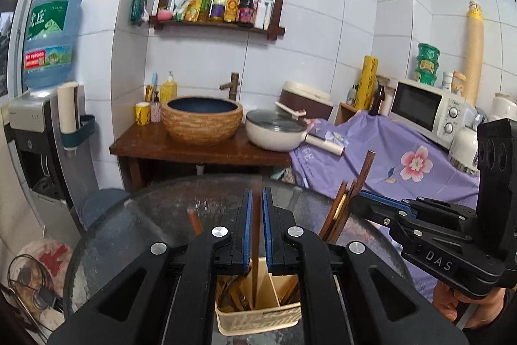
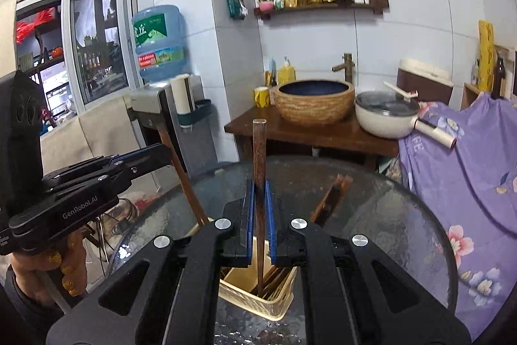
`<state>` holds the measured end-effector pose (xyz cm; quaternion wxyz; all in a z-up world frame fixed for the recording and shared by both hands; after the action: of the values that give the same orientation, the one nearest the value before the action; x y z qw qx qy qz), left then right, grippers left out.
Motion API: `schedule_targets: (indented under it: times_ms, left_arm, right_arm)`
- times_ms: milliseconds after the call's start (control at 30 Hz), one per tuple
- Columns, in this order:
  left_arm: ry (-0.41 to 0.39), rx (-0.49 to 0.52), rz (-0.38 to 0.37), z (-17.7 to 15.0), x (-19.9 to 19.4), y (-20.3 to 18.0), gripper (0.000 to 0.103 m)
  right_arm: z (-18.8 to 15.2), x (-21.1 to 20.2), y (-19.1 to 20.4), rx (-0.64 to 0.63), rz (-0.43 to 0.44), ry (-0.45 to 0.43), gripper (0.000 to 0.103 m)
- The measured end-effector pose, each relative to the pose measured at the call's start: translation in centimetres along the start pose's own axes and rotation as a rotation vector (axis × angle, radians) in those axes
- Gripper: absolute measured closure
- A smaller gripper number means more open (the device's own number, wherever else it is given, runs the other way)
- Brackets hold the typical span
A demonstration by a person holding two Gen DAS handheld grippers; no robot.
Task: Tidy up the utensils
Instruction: 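Lower both wooden chopsticks into the holder and open both tools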
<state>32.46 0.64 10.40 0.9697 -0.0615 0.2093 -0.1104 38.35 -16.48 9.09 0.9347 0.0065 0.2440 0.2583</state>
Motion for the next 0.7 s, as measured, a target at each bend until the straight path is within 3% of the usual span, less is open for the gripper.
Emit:
schedule_targets:
  times_ms: [200, 433, 500, 533, 567, 633, 700]
  left_arm:
    - [0.054, -0.006, 0.009, -2.3, 1.7, 0.7, 0.097]
    - [0.063, -0.02, -0.003, -3.4, 1.7, 1.3, 0.094]
    - [0.066, -0.027, -0.019, -3.8, 1.5, 1.3, 0.085]
    - [0.065, -0.027, -0.024, -3.9, 1.4, 1.2, 0.082]
    - [0.062, -0.028, -0.03, -4.0, 1.1, 1.1, 0.074]
    - [0.051, -0.036, -0.05, -4.4, 0.3, 0.9, 0.06]
    - [0.037, -0.042, -0.07, -5.0, -0.5, 0.7, 0.039]
  right_arm:
    - [-2.3, 1.6, -0.1, 0.0, -0.018, 0.033, 0.095]
    - [-3.3, 2.2, -0.2, 0.0, -0.045, 0.033, 0.095]
    - [-3.7, 2.2, -0.1, -0.005, -0.048, 0.038, 0.092]
    - [-3.9, 2.0, -0.1, -0.004, -0.052, 0.031, 0.085]
    - [-4.0, 1.7, 0.0, -0.005, -0.055, 0.021, 0.08]
    - [-4.3, 0.6, 0.2, -0.009, -0.056, -0.015, 0.057]
    - [-4.7, -0.7, 0.6, -0.02, -0.063, -0.052, 0.049]
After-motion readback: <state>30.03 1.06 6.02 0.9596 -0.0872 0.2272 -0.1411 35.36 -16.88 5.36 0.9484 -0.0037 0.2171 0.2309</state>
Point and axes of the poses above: each gripper's, at about its wrist camera, not at the fingertips, and x roughly the way its jaws point, y to its left, z to its top, the point moved 2 cm from there along x, roughly the way its jaws point, and after that the axes turned 1 degree about -x, right-handed, at the moved point
